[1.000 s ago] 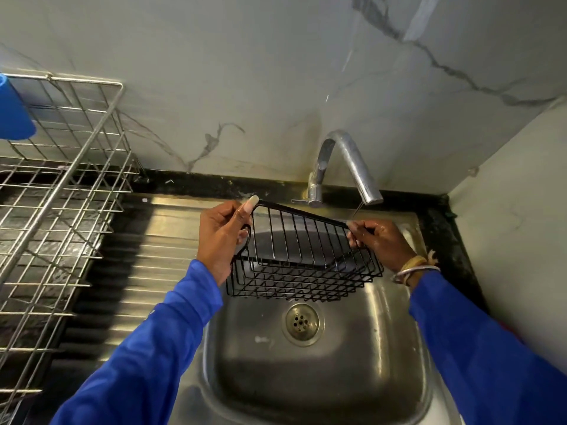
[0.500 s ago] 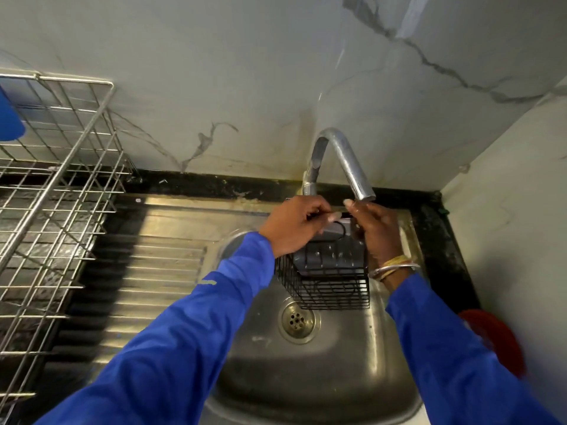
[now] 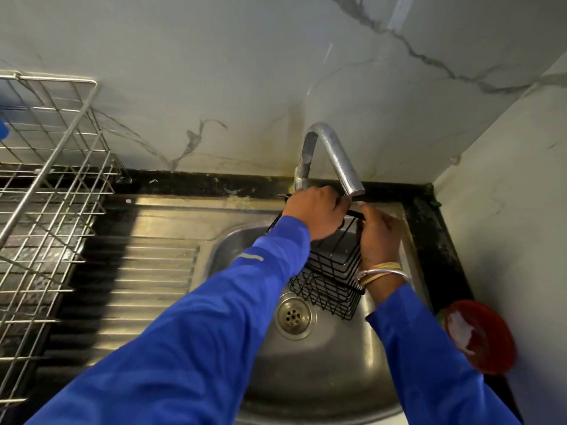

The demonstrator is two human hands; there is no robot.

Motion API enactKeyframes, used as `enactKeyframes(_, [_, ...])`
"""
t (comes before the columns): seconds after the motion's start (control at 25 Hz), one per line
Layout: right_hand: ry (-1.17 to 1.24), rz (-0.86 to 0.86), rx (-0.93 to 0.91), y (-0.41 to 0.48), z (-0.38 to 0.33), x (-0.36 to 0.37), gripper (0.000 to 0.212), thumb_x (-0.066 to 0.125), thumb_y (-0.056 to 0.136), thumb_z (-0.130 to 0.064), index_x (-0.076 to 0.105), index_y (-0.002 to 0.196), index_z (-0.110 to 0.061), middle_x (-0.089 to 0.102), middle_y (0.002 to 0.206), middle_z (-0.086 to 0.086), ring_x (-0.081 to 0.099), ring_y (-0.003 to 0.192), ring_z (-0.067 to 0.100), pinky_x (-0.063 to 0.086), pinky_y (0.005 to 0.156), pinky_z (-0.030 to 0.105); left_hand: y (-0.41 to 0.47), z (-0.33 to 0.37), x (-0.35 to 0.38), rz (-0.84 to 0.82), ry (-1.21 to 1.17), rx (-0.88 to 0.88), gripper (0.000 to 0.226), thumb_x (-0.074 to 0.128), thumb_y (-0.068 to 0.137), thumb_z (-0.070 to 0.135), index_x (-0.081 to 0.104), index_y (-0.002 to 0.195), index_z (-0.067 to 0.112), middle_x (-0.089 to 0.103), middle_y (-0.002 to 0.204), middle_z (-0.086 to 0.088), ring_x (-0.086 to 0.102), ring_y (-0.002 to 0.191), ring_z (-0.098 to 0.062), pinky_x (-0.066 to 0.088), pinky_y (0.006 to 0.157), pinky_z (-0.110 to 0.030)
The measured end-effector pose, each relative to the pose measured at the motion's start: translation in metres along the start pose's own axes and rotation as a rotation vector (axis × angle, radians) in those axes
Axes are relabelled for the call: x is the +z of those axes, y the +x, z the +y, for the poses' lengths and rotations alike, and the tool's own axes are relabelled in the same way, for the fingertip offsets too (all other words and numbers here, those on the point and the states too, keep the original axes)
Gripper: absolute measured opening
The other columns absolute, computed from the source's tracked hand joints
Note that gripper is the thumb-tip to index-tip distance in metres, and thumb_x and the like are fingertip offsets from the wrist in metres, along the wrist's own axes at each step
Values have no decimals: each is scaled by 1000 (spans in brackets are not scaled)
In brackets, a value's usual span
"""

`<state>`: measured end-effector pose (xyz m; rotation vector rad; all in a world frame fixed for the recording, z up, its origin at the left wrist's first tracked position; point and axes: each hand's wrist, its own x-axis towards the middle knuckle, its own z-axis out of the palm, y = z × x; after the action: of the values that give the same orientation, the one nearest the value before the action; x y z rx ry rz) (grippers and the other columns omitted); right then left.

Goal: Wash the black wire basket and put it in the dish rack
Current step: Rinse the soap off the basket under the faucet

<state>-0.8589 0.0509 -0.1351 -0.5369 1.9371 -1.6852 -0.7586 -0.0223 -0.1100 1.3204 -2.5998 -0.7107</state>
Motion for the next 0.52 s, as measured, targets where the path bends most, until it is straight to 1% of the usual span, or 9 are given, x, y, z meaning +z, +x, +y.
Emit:
enactKeyframes(0.04, [20,18,8,4,0,-6,49,66,84,-15,50,39,-21,38,40,-11,32,46,8,28,55,31,4,-7,-3,-23,-28,-39,46,32,109,40,61,93,8,61,87,-9,57,80,-28,50,89,-41])
enactKeyframes(0.12, [57,30,27,6,-2,-14,50,66,83,-17,49,36,-21,35,38,-12,29,47,10,26,55,31,10,-12,-2,-75,-84,-132,47,31,109,40,63,102,6,67,99,-15,64,93,-33,51,96,-46])
enactKeyframes(0.2, [37,62,37,0,-4,-10,50,65,85,-16,47,38,-19,37,41,-11,31,48,11,28,54,29,14,0,6,-127,4,-168,49,28,108,44,63,114,10,68,115,-13,63,109,-33,41,107,-51])
enactKeyframes(0.28, [5,103,38,-6,-4,-4,45,62,86,-14,46,44,-19,40,46,-6,34,49,11,31,53,25,15,15,18,-160,105,-92,55,21,104,48,63,126,20,65,131,-6,58,120,-30,28,110,-58])
enactKeyframes(0.36, [0,122,38,-8,-4,-3,41,60,86,-11,46,48,-15,41,50,-1,35,49,9,32,53,25,7,20,25,-125,97,0,60,17,99,49,59,135,25,59,142,-2,53,128,-31,27,112,-58])
enactKeyframes(0.44, [11,148,94,-6,-9,-7,37,59,86,-11,49,50,-13,44,50,-1,38,48,9,33,54,26,-15,11,31,-2,7,76,60,21,102,50,47,148,22,49,153,-4,42,142,-28,22,121,-52])
enactKeyframes(0.52, [-43,202,201,0,-15,-15,32,58,88,-16,49,57,-11,47,57,0,43,54,14,35,55,27,-45,-5,40,82,-27,202,63,19,105,52,29,159,20,31,166,-4,21,155,-23,11,128,-44])
